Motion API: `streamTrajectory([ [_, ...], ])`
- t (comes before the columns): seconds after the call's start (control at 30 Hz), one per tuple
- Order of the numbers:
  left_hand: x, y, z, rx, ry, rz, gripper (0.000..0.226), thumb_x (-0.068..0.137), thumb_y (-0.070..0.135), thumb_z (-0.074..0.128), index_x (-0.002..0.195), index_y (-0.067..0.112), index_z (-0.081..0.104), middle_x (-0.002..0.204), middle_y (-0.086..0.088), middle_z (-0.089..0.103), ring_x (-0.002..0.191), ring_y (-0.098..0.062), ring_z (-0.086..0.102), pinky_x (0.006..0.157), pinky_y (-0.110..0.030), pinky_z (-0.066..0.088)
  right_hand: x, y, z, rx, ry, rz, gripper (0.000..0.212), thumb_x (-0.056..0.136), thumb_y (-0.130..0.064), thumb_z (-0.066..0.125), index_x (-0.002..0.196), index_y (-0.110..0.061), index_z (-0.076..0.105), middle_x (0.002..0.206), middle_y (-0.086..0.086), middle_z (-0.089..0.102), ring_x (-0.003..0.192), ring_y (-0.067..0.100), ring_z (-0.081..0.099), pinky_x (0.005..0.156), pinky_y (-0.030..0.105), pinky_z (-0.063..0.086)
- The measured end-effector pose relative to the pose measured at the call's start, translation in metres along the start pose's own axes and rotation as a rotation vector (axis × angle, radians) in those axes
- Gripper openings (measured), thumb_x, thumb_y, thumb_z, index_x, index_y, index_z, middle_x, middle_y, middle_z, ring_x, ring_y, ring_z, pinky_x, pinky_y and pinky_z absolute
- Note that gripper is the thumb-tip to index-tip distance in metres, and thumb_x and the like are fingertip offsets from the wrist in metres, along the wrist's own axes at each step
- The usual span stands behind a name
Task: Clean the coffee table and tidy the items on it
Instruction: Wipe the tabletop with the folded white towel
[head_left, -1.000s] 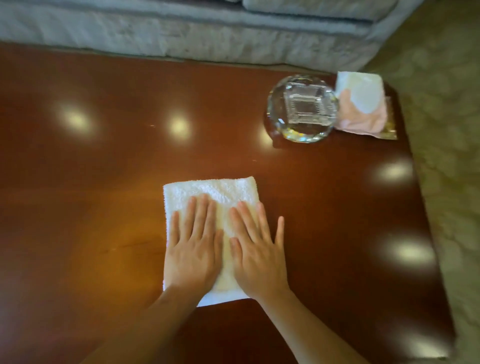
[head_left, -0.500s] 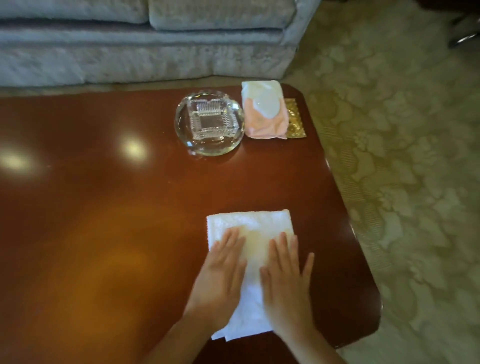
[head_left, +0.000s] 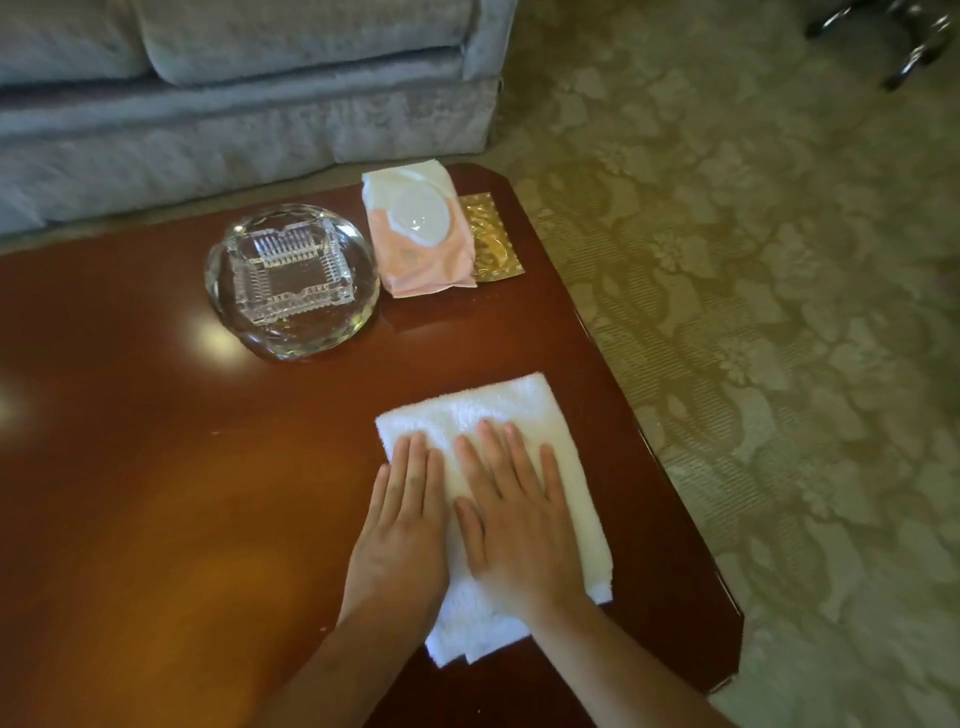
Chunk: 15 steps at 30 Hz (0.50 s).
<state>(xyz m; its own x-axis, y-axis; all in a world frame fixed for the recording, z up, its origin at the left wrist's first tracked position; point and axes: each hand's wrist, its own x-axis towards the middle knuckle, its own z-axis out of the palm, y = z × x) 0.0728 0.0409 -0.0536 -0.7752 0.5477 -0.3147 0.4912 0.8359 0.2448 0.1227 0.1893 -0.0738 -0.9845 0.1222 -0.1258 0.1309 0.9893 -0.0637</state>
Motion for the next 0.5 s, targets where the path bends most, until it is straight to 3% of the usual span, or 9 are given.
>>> streamTrajectory([
  [0.07, 0.037, 0.007, -0.002, 0.038, -0.001, -0.018, 0.067, 0.109, 0.014, 0.016, 0.159, 0.000, -0.027, 0.161, -0.021, -0.045, 0.150, -0.035, -0.040, 0.130, -0.045, -0.015, 0.028, 0.020, -0.003, -0.004, 0.008, 0.015, 0.062, 0.111, -0.048, 0.020, 0.169, -0.028, 0.014, 0.179, -0.001, 0.008, 0.165, 0.020, 0.000, 0.132, 0.054, 0.013],
  [0.2, 0.102, 0.017, -0.022, 0.094, 0.095, 0.008, 0.067, 0.110, 0.016, 0.021, 0.162, -0.002, -0.018, 0.170, -0.022, -0.027, 0.158, -0.034, -0.027, 0.129, -0.043, -0.012, 0.092, 0.056, -0.013, -0.005, 0.022, 0.014, 0.063, 0.109, -0.050, 0.015, 0.169, -0.029, 0.016, 0.179, -0.003, 0.010, 0.165, 0.018, 0.003, 0.132, 0.054, 0.014],
  [0.5, 0.162, 0.027, -0.048, 0.077, -0.010, -0.051, 0.076, 0.109, 0.014, 0.035, 0.162, -0.001, -0.018, 0.172, -0.019, -0.027, 0.160, -0.032, -0.024, 0.131, -0.042, -0.005, 0.147, 0.078, -0.022, 0.005, 0.048, 0.048, 0.067, 0.105, -0.052, 0.004, 0.169, -0.030, 0.011, 0.179, -0.006, 0.005, 0.165, 0.015, -0.002, 0.133, 0.052, 0.004],
])
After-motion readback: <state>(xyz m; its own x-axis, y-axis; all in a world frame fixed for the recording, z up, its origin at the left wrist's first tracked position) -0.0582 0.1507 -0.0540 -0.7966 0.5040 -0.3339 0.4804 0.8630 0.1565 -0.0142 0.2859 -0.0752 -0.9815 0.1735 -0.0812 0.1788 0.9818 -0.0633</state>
